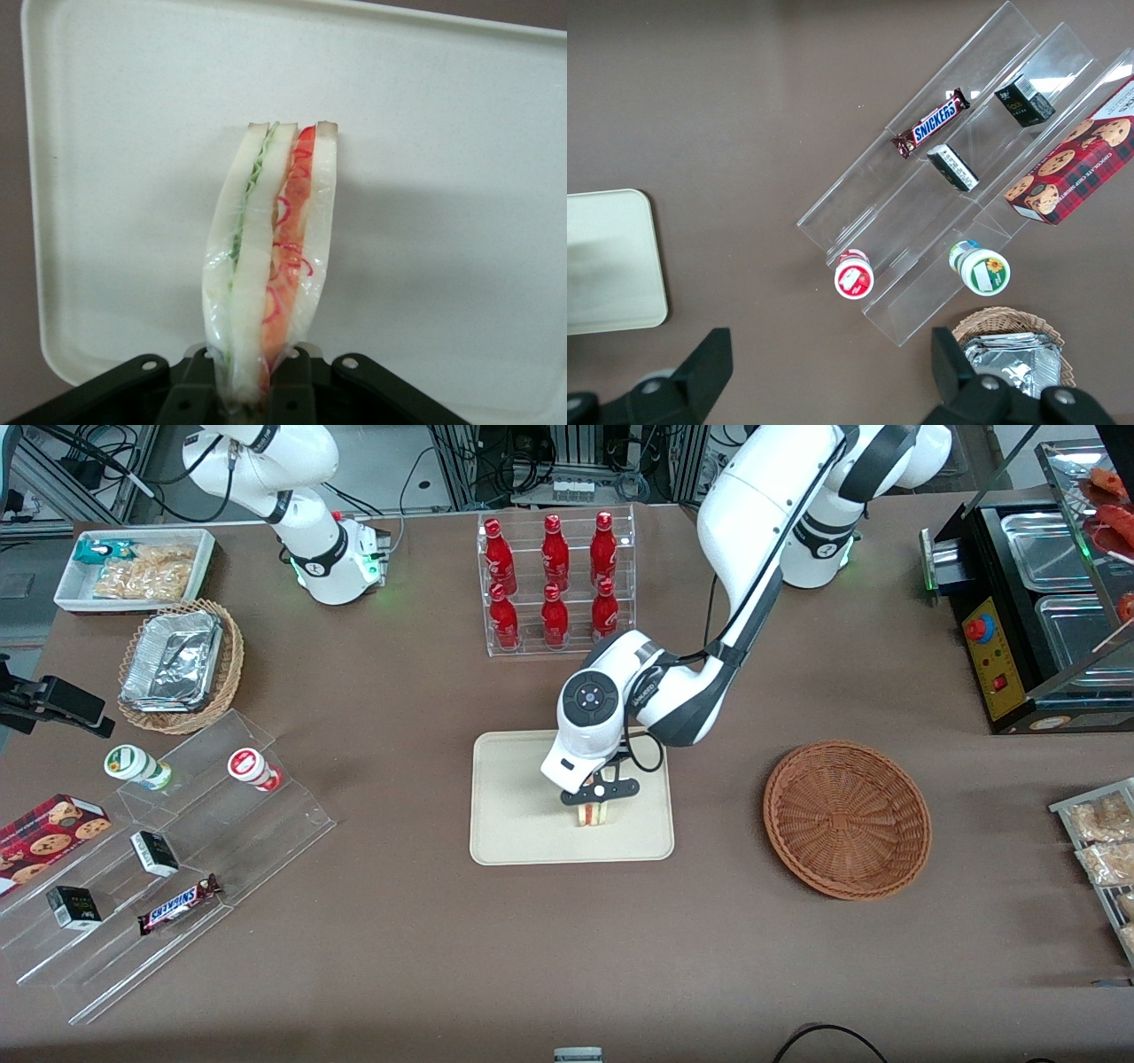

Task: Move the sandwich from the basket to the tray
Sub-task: 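Lift the sandwich and carry it with the left gripper over the cream tray, then lower the sandwich onto the tray and open the left gripper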

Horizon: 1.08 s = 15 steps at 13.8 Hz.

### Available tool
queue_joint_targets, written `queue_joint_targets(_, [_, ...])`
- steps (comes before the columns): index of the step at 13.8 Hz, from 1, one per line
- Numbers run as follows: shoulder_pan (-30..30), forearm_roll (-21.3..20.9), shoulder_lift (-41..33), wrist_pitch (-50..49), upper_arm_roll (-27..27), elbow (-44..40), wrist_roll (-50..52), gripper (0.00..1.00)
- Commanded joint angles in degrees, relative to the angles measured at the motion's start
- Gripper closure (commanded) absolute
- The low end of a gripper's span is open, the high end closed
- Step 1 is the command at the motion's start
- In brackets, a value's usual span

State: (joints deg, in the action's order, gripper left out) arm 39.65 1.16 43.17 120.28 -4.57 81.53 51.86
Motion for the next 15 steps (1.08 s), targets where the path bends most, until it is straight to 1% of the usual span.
queue_joint_targets(1, [2.0,-0.4,2.7,0.4,0.9,-3.0,2.7,0.92])
queue_joint_targets(2, [2.1,-0.3,2.8,0.9,0.9,-2.9,3.6,0.87])
queue_joint_targets(3, [2.1,-0.3,2.7,0.9,0.9,-2.9,3.7,0.78])
queue_joint_targets(4, [1.9,-0.4,2.5,0.9,0.9,-2.9,3.0,0.46])
queue_joint_targets(5, [1.7,-0.5,2.0,0.9,0.9,-2.5,3.2,0.02])
queue_joint_targets(6, [2.1,-0.5,1.7,0.7,1.0,-2.8,3.4,0.00])
queue_joint_targets(8, [1.8,-1.2,-1.0,-0.1,1.3,-2.3,3.3,0.00])
queue_joint_targets(9, [1.4,-1.5,-2.5,-2.2,1.4,-2.3,3.2,0.00])
queue_joint_targets(11, [0.0,-1.4,-6.4,-10.1,2.1,-3.0,3.6,0.00])
queue_joint_targets(12, [-0.4,-1.9,-8.6,-12.5,2.7,-2.6,3.4,0.00])
queue_joint_targets(14, [-0.5,-1.9,-10.0,-13.6,5.7,-2.2,4.0,0.00])
queue_joint_targets(15, [-0.6,-1.9,-11.3,-15.4,6.0,-0.7,3.3,0.00])
